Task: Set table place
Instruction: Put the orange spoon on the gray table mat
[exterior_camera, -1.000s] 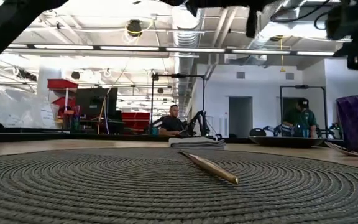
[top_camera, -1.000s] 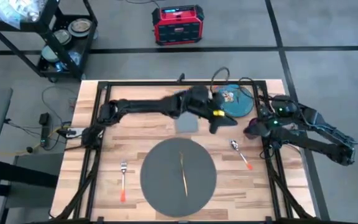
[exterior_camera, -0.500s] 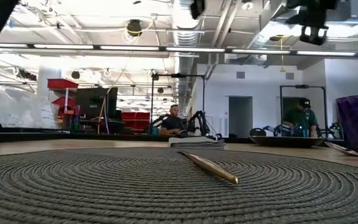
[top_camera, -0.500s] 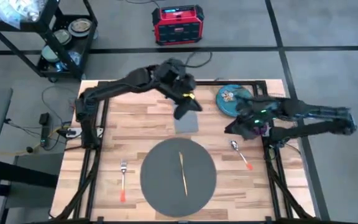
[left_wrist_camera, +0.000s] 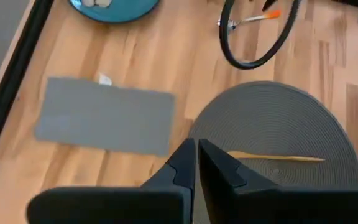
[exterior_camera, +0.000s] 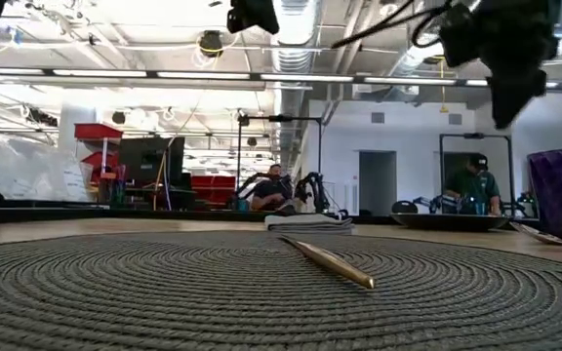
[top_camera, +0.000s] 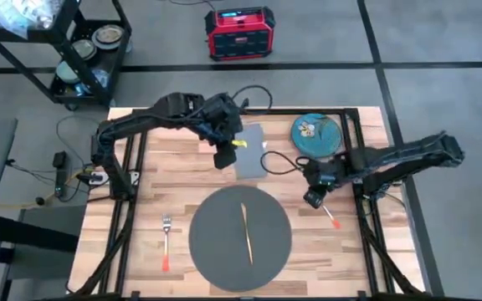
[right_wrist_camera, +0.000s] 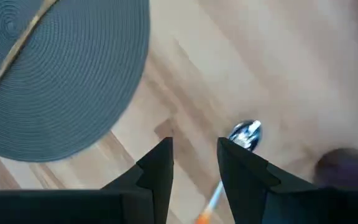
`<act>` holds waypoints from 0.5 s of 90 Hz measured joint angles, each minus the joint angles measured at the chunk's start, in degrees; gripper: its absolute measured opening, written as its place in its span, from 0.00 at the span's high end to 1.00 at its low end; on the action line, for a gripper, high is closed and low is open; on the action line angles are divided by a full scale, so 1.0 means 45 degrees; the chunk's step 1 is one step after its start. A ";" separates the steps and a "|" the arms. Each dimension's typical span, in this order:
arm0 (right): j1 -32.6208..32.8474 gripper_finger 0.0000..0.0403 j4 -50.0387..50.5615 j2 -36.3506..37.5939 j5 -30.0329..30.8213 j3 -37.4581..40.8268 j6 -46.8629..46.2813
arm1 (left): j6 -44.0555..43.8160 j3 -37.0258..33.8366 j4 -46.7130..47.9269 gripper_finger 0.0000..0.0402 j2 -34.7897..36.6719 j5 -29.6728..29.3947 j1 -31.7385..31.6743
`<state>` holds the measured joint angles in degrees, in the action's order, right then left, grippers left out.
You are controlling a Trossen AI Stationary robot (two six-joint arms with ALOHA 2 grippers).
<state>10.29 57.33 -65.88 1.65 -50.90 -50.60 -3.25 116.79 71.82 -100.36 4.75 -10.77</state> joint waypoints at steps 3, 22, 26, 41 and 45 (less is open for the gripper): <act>0.0240 0.72 -0.0022 -0.0015 0.0003 0.0231 -0.0308 | 0.0003 0.0000 -0.0011 1.00 0.0003 0.0005 0.0043; 0.0922 0.72 0.0315 -0.0001 0.0418 0.1615 -0.2427 | 0.0147 0.0000 -0.0095 1.00 0.0010 0.0019 0.0236; 0.1077 0.72 0.0047 -0.0008 0.0289 0.1928 -0.2711 | 0.0151 0.0000 -0.0111 1.00 0.0010 0.0019 0.0265; 0.1466 0.67 -0.1165 -0.0007 0.0271 0.2839 -0.3773 | 0.0151 0.0000 -0.0133 1.00 0.0010 0.0029 0.0272; 0.1532 0.65 -0.1470 -0.0007 0.0262 0.2995 -0.3918 | 0.0151 0.0000 -0.0142 1.00 0.0010 0.0029 0.0272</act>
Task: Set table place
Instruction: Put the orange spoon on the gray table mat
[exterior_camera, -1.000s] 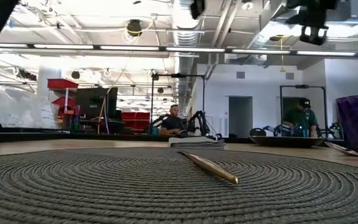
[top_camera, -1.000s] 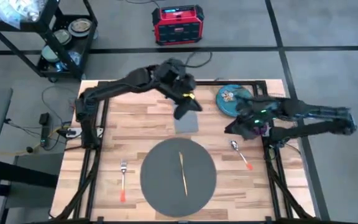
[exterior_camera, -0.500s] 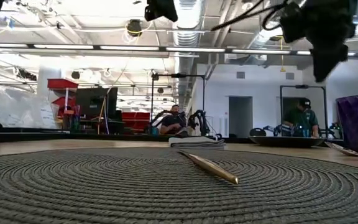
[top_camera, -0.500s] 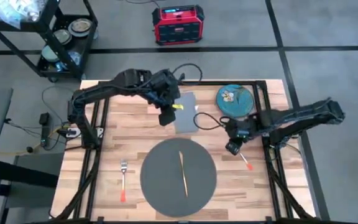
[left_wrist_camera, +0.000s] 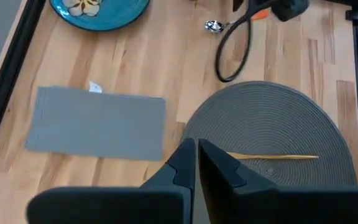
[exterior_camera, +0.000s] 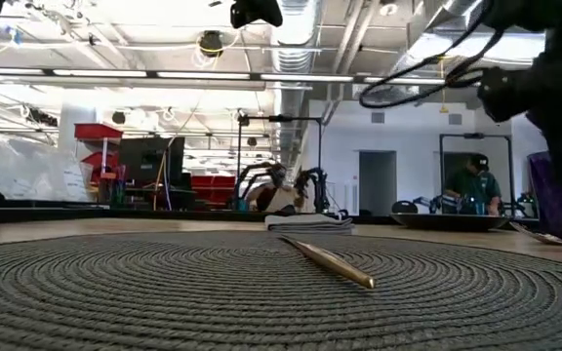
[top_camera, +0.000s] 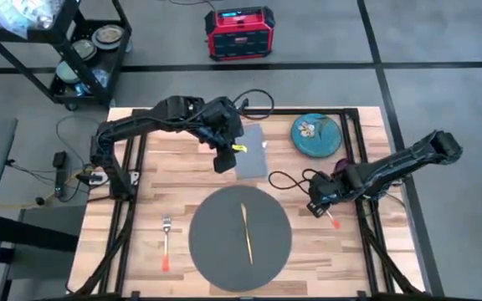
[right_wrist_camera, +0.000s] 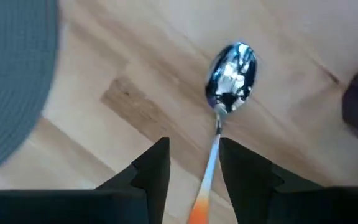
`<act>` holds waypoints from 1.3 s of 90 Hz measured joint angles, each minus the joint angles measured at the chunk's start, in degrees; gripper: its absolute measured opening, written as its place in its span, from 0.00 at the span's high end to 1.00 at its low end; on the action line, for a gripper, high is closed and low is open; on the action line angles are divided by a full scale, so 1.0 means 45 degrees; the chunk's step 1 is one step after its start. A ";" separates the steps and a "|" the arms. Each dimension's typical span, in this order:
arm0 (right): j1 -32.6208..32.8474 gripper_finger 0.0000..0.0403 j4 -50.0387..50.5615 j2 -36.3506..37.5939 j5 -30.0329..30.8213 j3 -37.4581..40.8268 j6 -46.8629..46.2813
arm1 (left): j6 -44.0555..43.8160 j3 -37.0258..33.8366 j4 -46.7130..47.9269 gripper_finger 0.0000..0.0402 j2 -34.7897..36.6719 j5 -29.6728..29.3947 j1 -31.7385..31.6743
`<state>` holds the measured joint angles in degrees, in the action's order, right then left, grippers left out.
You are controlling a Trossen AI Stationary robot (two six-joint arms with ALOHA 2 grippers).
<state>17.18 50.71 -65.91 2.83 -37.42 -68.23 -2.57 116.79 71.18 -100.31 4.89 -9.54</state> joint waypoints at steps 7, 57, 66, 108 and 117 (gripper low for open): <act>0.0155 0.63 -0.0180 0.0001 -0.0006 0.0238 -0.0306 | 0.0000 0.0000 0.0004 1.00 0.0000 0.0000 0.0000; 0.0749 0.64 -0.1674 -0.0265 -0.0352 0.1482 -0.1309 | -0.0046 0.0000 0.0001 1.00 0.0000 0.0019 0.0044; 0.0745 0.66 -0.1762 -0.0714 -0.0297 0.1509 -0.1218 | -0.0049 0.0000 0.0005 1.00 0.0000 0.0015 0.0048; 0.0740 0.75 -0.2276 -0.2414 -0.0243 0.1445 -0.1476 | -0.0053 0.0000 -0.0010 1.00 0.0000 0.0019 0.0204; 0.0745 0.91 -0.2362 -0.2417 -0.0152 0.1460 -0.1512 | -0.0087 0.0000 -0.0010 1.00 0.0000 0.0019 0.0204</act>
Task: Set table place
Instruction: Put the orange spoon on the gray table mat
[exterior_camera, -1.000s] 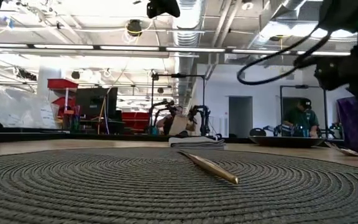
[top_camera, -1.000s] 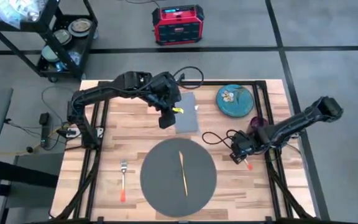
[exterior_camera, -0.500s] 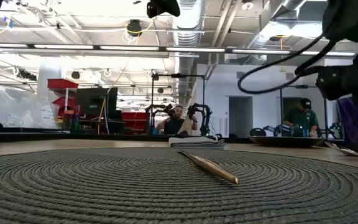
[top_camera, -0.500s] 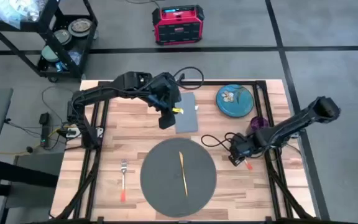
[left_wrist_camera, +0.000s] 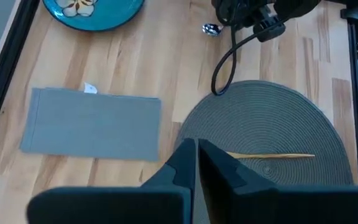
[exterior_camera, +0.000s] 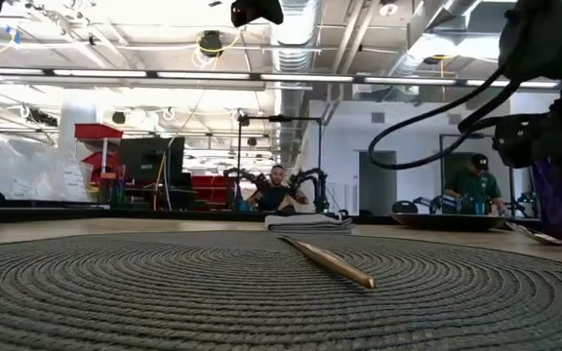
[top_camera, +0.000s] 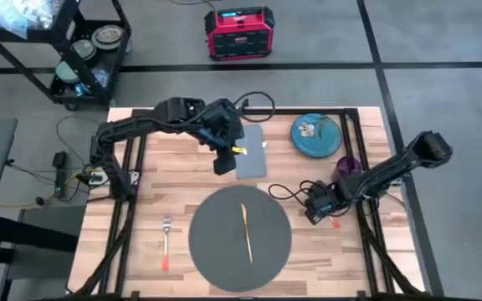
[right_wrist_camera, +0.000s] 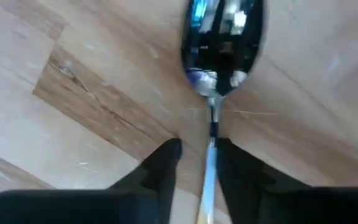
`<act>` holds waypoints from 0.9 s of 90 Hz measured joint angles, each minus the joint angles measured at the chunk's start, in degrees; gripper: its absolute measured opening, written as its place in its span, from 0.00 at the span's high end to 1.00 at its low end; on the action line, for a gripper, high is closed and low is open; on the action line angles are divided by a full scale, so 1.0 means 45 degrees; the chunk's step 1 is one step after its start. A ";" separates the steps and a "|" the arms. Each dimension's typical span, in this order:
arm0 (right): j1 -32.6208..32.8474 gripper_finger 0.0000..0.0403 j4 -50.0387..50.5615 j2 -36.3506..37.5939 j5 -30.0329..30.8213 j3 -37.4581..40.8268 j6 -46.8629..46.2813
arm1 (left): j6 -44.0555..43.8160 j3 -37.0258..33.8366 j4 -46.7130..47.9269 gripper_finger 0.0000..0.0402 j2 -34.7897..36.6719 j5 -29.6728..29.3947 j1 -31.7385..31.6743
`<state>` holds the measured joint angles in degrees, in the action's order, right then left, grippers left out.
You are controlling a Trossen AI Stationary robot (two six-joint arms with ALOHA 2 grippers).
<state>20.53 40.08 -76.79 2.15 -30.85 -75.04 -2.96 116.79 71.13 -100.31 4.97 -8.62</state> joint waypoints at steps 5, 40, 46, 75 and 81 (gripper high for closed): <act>0.0000 0.97 -0.0034 0.0028 0.0102 0.0005 -0.0008 | -0.0077 0.0000 0.0004 1.00 0.0000 0.0000 0.0000; 0.0424 1.00 -0.0752 0.1892 0.1847 -0.1220 -0.1493 | -0.0151 0.0000 -0.0037 1.00 -0.0005 -0.0005 -0.0005; 0.0518 1.00 -0.2272 0.2014 0.2324 -0.1430 -0.1582 | -0.0179 0.0000 -0.0054 1.00 -0.0005 -0.0008 -0.0005; 0.0640 1.00 -0.7995 -0.0427 0.2464 -0.1452 -0.1705 | -0.0967 -0.1056 -0.1210 1.00 -0.0005 -0.0291 0.0068; 0.0718 1.00 -0.8876 -0.1041 0.2291 -0.1495 -0.1702 | -0.1088 -0.1237 -0.1088 1.00 -0.0043 -0.0282 0.0092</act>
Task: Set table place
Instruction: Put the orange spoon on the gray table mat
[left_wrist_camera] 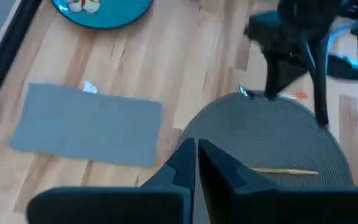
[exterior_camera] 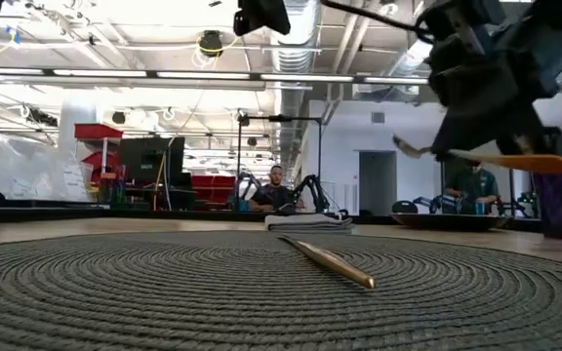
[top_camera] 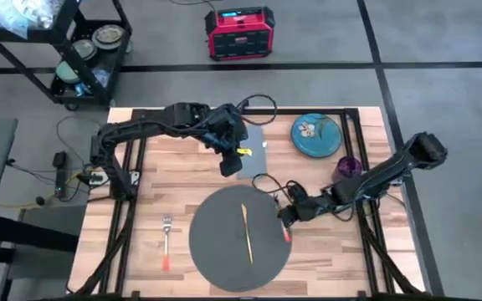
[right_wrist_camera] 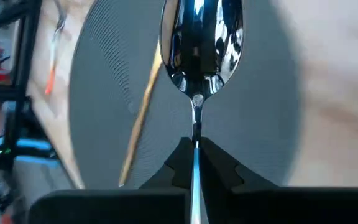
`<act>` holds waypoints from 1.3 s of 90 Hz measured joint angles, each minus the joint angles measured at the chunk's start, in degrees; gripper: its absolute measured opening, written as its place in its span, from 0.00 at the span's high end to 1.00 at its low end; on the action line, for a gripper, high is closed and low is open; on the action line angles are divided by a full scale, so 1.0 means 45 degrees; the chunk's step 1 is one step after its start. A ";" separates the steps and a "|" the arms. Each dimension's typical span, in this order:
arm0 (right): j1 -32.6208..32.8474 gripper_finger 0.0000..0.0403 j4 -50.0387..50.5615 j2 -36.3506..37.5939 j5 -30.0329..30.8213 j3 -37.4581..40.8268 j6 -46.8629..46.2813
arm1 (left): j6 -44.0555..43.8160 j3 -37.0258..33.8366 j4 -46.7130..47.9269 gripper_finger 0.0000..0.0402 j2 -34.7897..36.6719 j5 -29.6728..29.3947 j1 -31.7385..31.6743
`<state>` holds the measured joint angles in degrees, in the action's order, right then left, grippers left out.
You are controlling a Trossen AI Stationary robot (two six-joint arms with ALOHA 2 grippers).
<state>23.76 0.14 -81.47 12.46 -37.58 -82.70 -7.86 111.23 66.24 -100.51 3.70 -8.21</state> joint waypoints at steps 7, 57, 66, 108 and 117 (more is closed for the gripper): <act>0.0090 1.00 -0.0278 -0.0543 -0.0085 -0.0362 0.0000 | -0.0023 -0.0094 -0.0032 1.00 -0.0002 0.0000 0.0000; 0.0273 1.00 -0.2051 -0.2840 -0.0230 -0.1206 -0.0811 | -0.0015 -0.0137 -0.0564 1.00 0.0019 0.0004 0.0000; 0.0295 1.00 -0.2144 -0.3002 -0.0050 -0.1206 -0.1242 | -0.0024 -0.0137 -0.0542 1.00 0.0019 0.0128 0.0000; 0.0356 0.90 -0.1751 -0.3002 0.0546 -0.1206 -0.1321 | -0.0193 -0.0137 -0.0520 1.00 0.0029 0.0452 0.0010; 0.0384 0.89 -0.1732 -0.3002 0.0547 -0.1206 -0.1321 | -0.0214 -0.0137 -0.0515 1.00 0.0029 0.0452 0.0010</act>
<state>25.49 -7.65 -94.98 14.92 -43.00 -88.64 -8.82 110.61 63.92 -100.38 5.74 -8.16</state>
